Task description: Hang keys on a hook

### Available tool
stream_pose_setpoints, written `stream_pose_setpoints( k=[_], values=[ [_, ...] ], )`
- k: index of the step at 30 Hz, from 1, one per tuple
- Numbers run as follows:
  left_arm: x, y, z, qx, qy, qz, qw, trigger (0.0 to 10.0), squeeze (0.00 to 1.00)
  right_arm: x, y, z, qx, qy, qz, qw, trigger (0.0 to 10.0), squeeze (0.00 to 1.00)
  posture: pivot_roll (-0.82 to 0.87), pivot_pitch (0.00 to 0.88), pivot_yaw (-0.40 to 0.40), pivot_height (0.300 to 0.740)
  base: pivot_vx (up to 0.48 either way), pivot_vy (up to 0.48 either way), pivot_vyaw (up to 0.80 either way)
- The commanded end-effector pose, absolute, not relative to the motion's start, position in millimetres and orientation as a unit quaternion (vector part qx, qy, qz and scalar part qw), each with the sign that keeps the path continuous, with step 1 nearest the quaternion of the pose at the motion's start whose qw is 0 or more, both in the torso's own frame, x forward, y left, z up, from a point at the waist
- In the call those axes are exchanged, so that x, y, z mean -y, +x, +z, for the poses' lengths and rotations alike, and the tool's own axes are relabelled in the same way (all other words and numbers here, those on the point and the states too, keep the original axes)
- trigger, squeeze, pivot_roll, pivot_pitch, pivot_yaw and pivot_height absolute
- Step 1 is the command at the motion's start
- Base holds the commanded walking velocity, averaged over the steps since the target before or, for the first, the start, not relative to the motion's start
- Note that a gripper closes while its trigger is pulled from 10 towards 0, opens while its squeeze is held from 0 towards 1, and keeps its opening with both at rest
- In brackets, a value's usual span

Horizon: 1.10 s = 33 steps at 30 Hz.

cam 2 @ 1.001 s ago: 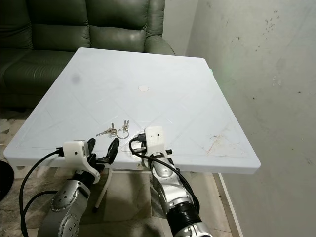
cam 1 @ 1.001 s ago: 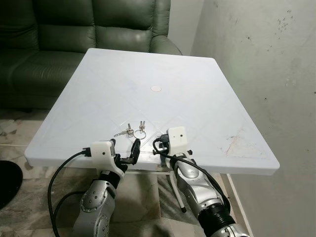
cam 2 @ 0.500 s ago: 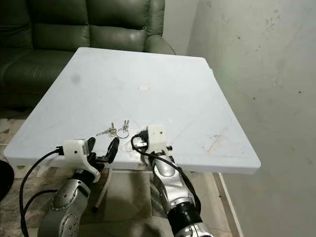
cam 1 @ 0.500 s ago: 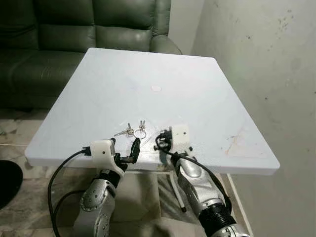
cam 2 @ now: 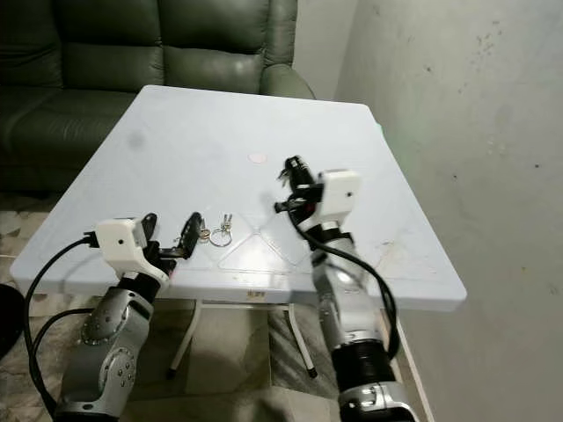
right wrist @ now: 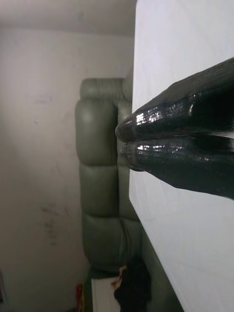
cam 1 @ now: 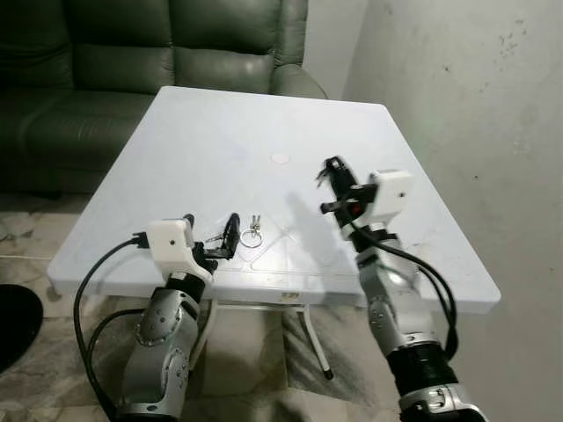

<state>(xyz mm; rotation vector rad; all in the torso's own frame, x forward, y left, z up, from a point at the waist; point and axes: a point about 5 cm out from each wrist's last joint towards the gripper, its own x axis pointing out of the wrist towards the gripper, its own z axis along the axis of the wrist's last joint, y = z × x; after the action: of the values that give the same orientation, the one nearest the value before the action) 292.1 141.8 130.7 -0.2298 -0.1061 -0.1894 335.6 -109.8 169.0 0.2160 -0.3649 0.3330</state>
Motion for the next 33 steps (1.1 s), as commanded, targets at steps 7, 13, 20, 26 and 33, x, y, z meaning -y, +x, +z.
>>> stream_pose_setpoints(
  k=[7, 13, 20, 26, 33],
  values=[
    [-166, 303, 145, 0.079, -0.101, -0.080, 0.988, 10.0, 0.00, 157, 329, 165, 0.179, 0.086, 0.102, 0.975, 10.0, 0.00, 0.04, 0.000, -0.082, 0.740, 0.000, 0.000, 0.00],
    [-170, 297, 141, 0.080, -0.121, -0.071, 0.987, 10.0, 0.00, 166, 315, 149, 0.155, 0.073, 0.086, 0.981, 10.0, 0.00, 0.04, 0.000, -0.079, 0.740, 0.000, 0.000, 0.00],
    [-166, 283, 131, 0.073, -0.153, -0.062, 0.984, 10.0, 0.00, 158, 294, 130, 0.125, 0.085, 0.078, 0.985, 10.0, 0.00, 0.03, 0.000, -0.078, 0.740, 0.000, 0.000, 0.00],
    [-166, 290, 129, 0.068, -0.159, -0.054, 0.983, 10.0, 0.00, 145, 292, 127, 0.108, 0.077, 0.083, 0.988, 10.0, 0.00, 0.03, 0.000, -0.072, 0.740, 0.000, 0.000, 0.00],
    [-172, 301, 135, 0.073, -0.148, -0.050, 0.985, 10.0, 0.00, 148, 303, 131, 0.096, 0.052, 0.077, 0.991, 10.0, 0.00, 0.03, 0.000, -0.073, 0.740, 0.000, 0.000, 0.00]
  ],
)
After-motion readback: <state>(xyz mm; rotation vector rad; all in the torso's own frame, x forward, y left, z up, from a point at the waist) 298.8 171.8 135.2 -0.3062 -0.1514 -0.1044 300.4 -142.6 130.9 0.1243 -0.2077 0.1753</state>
